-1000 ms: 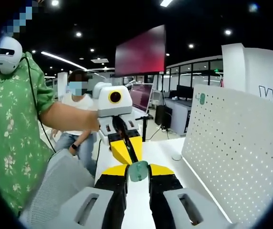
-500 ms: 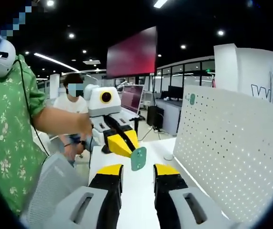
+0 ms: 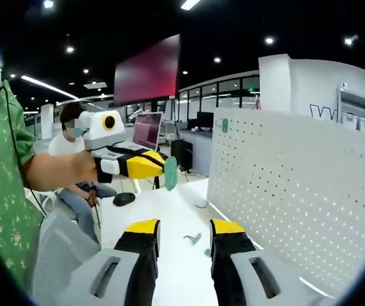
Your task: Insert the hook assembly into the mounting plate slot until the hook locks in place.
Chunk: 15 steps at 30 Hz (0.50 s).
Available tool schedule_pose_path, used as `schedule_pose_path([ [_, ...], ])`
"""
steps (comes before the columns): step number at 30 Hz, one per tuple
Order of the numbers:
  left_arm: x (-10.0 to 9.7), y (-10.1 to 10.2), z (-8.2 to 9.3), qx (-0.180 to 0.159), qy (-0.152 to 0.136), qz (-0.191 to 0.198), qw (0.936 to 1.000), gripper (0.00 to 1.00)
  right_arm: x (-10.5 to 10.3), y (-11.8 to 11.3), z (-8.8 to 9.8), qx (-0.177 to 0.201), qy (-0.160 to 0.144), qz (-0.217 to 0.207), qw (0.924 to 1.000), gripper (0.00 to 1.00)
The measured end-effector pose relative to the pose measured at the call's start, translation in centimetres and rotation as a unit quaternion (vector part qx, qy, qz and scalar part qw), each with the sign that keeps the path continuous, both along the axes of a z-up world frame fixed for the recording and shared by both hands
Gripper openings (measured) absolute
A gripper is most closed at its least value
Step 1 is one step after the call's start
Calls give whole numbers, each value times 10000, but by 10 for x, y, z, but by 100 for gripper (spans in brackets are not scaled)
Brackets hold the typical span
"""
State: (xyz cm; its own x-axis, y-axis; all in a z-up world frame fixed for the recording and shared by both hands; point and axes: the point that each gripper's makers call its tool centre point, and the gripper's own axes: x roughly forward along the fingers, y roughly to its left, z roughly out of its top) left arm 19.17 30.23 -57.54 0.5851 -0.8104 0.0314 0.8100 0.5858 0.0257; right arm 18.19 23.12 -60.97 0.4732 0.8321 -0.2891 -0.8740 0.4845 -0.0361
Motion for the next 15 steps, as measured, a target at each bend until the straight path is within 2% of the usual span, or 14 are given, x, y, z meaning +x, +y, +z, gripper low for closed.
schedule_pose_path([
  [5,7,9,1,-33,44,457,9989,3,2,-6,-2,20,6,-180,9998,31],
  [15,15,19,6,46,-53,995,9950,3,9,-21,-2,-197,-185,-670,9974,34],
])
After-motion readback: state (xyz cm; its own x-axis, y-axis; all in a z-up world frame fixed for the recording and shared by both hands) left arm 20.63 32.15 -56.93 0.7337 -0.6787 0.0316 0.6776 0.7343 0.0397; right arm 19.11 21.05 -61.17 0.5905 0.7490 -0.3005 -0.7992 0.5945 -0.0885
